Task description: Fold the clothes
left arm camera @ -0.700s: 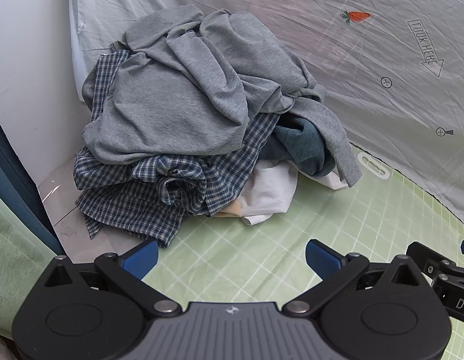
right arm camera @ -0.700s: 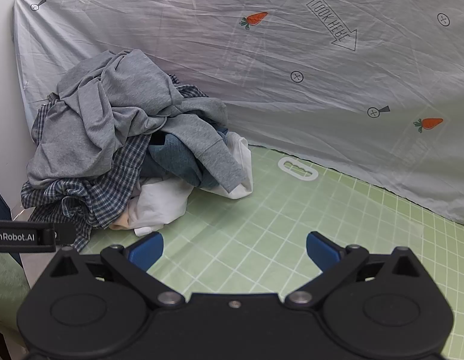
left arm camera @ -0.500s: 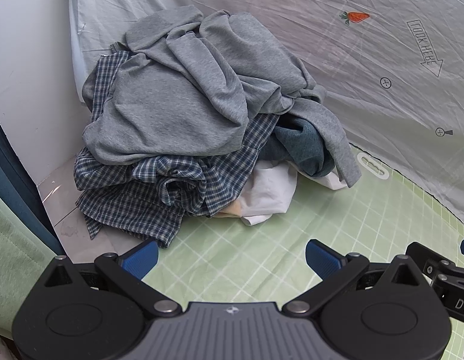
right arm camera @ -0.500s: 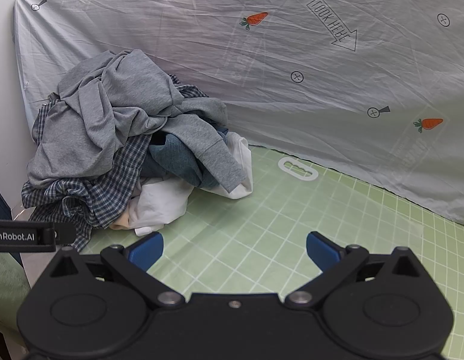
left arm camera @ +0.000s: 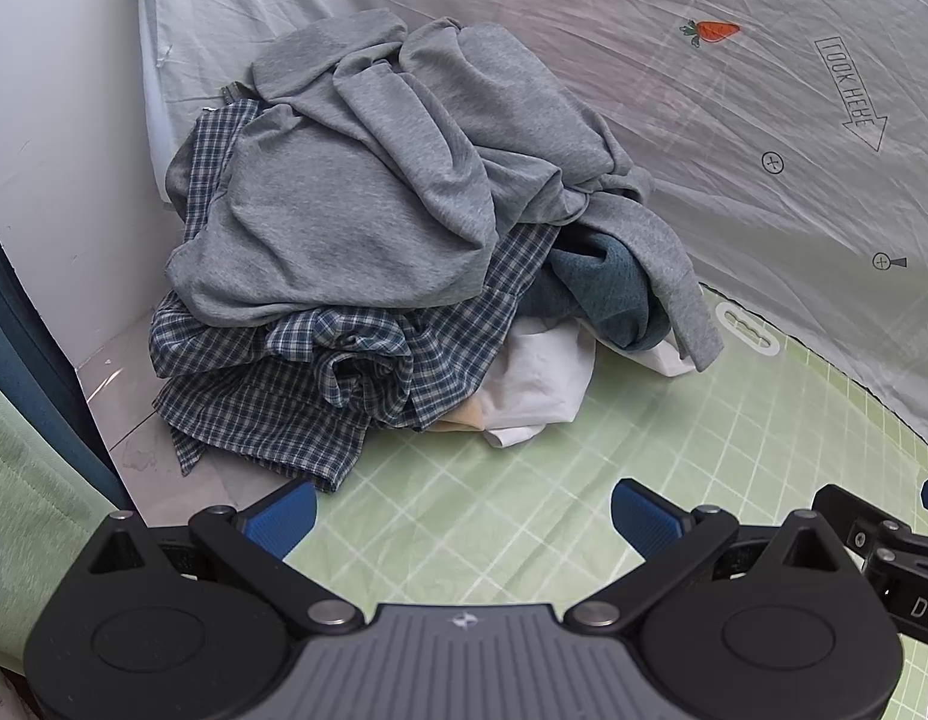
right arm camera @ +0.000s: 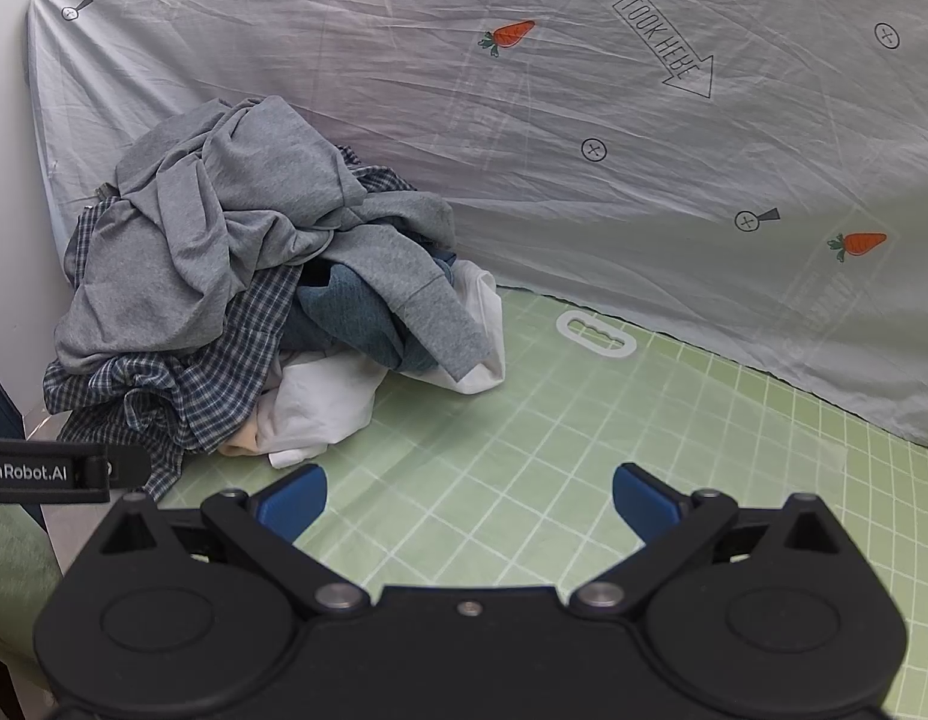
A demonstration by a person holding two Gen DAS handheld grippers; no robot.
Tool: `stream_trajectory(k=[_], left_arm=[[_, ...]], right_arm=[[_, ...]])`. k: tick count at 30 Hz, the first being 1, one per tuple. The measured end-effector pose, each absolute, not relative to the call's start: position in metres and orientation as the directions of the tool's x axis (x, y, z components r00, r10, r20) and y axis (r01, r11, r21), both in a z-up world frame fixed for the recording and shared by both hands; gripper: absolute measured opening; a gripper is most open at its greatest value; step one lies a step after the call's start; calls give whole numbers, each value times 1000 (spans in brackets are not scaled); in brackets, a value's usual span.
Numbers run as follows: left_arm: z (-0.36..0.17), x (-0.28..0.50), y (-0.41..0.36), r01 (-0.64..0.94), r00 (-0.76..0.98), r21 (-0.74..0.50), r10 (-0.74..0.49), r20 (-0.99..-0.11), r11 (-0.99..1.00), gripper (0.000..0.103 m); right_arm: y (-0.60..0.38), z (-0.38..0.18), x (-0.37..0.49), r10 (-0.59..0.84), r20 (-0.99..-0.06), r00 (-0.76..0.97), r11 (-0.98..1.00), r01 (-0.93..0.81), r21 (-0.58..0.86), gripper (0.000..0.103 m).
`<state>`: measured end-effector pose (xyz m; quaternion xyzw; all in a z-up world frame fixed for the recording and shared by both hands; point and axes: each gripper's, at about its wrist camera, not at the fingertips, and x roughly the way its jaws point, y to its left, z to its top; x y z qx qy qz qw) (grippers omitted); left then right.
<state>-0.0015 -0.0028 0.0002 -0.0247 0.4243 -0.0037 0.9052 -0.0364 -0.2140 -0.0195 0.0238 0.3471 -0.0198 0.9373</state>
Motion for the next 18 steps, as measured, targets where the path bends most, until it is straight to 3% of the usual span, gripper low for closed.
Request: stream_trajectory(k=[18], left_arm=[[-1, 1, -7, -18, 637, -34, -14, -771, 999, 103]], right_arm=[[-218, -20, -35, -29, -653, 757, 997, 66, 33, 103]])
